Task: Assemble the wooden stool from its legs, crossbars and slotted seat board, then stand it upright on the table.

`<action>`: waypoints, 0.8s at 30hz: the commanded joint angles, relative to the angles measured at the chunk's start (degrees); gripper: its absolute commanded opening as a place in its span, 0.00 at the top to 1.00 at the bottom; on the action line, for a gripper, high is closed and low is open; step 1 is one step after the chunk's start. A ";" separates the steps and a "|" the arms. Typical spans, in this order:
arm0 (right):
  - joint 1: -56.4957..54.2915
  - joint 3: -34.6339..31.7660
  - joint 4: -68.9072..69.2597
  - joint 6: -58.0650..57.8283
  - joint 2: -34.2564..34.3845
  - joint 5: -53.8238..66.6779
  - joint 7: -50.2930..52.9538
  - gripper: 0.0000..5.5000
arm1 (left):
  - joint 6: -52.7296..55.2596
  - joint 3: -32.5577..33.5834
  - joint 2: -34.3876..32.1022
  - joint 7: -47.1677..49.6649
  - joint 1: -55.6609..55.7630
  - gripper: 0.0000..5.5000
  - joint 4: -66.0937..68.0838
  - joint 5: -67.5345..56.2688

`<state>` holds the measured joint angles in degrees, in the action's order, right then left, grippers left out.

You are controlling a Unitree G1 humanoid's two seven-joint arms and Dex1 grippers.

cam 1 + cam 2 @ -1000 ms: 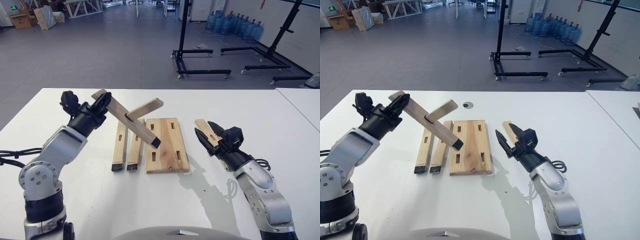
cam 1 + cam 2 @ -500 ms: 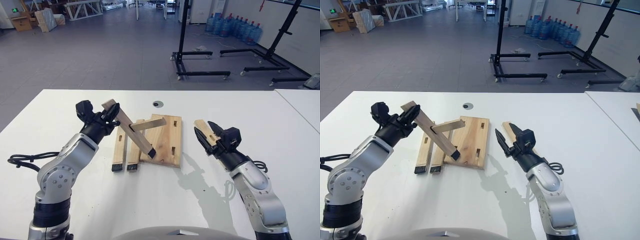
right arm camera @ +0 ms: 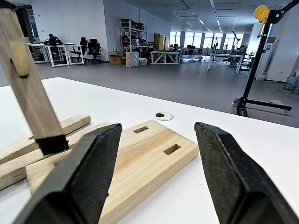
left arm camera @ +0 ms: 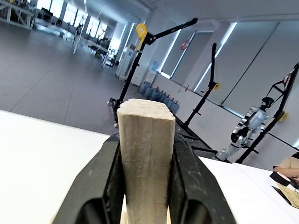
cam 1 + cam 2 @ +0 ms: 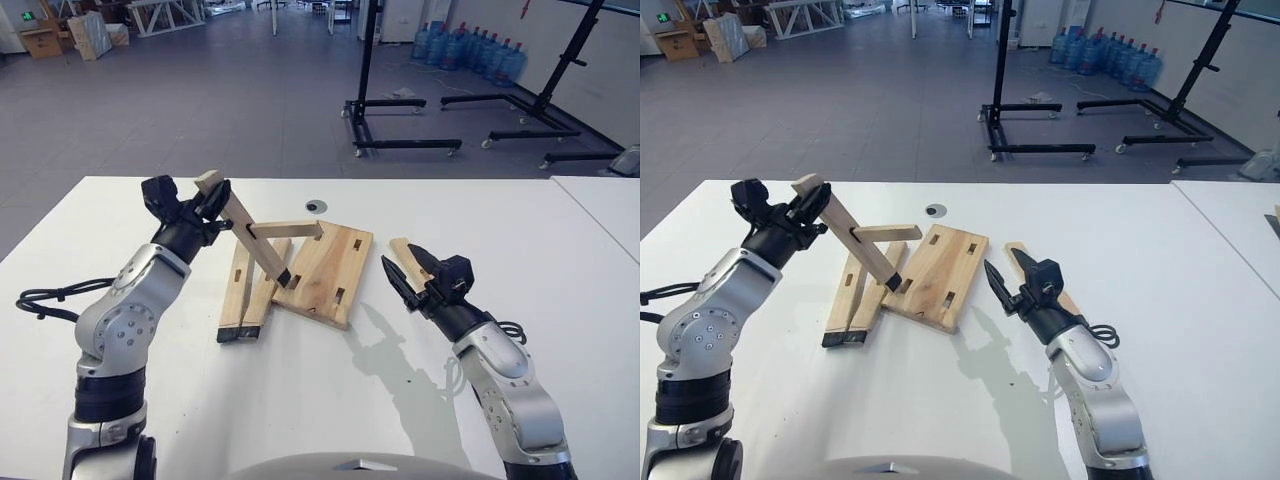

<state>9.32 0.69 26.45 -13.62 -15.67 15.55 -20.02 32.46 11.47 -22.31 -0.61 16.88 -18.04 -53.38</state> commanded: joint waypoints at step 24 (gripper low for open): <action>-0.81 0.44 -0.48 -0.20 0.23 -1.26 0.11 0.48 | 1.10 1.32 4.68 -7.17 -3.27 0.82 1.92 8.30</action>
<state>9.28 1.11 26.05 -13.64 -15.44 14.62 -20.08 32.10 12.89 -16.50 -8.32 14.30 -15.30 -46.41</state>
